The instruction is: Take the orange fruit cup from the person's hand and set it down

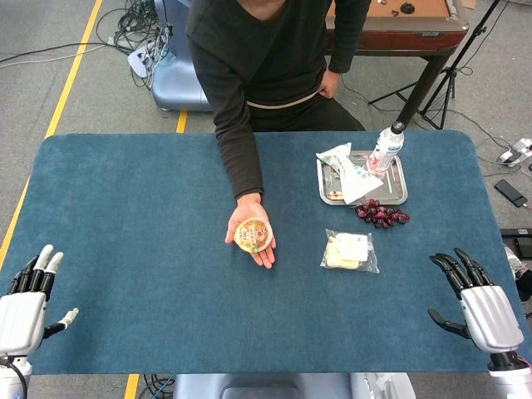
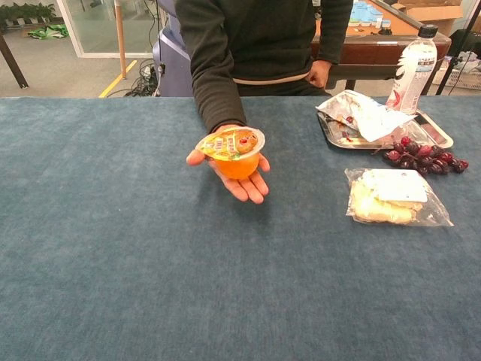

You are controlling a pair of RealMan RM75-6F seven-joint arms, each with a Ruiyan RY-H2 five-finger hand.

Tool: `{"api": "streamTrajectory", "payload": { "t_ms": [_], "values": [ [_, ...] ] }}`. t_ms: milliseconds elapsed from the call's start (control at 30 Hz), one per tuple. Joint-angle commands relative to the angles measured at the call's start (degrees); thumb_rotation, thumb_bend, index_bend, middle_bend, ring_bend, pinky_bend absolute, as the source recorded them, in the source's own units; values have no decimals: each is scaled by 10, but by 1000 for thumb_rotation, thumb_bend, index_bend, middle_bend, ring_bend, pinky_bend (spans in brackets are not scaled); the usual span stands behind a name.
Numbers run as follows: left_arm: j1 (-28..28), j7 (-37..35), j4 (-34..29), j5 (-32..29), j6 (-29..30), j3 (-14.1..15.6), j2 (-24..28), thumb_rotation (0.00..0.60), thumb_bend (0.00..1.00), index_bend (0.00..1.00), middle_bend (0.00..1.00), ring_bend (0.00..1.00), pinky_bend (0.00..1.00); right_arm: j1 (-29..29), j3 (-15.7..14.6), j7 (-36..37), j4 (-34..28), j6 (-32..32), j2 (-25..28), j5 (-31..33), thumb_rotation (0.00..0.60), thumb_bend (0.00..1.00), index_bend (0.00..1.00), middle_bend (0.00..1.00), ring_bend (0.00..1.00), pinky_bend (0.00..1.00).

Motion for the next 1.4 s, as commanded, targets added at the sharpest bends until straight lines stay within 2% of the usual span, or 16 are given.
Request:
{"api": "streamTrajectory", "payload": {
  "t_ms": [33, 233, 333, 500, 667, 900, 1200, 1400],
  "values": [
    [0, 0, 1, 1, -1, 1, -1, 600, 172, 0, 0, 21, 125, 1, 0, 0, 0, -1, 0, 0, 600, 154, 126, 148, 0, 163],
    [-10, -7, 7, 11, -9, -2, 3, 600, 172, 0, 0, 21, 125, 1, 1, -3, -3, 3, 2, -4, 600, 154, 126, 148, 0, 163],
    [-30, -27, 7, 20, -33, -8, 14, 600, 173, 0, 0, 21, 125, 1, 5, -8, -8, 7, 6, -5, 600, 154, 126, 148, 0, 163],
    [-87, -100, 16, 45, -95, -24, 41, 600, 172, 0, 0, 21, 120, 3, 8, -17, -20, 9, 13, -8, 600, 154, 126, 148, 0, 163],
    [-161, -166, 47, 78, -158, -45, 40, 600, 172, 0, 0, 20, 108, 4, 7, -26, -28, 6, 16, -12, 600, 154, 126, 148, 0, 162],
    [-278, -281, 97, 125, -249, -63, 13, 600, 173, 0, 0, 11, 103, 8, 9, -35, -36, -1, 16, -10, 600, 154, 126, 148, 0, 163],
    [-401, -296, 141, 102, -366, -88, -46, 600, 172, 0, 0, 0, 95, 10, 8, -41, -37, -9, 15, -1, 600, 155, 126, 148, 0, 163],
    [-459, -276, 174, 62, -415, -109, -90, 600, 172, 0, 0, 0, 94, 9, 7, -39, -32, -12, 12, 5, 600, 154, 126, 148, 0, 163]
  ]
}}
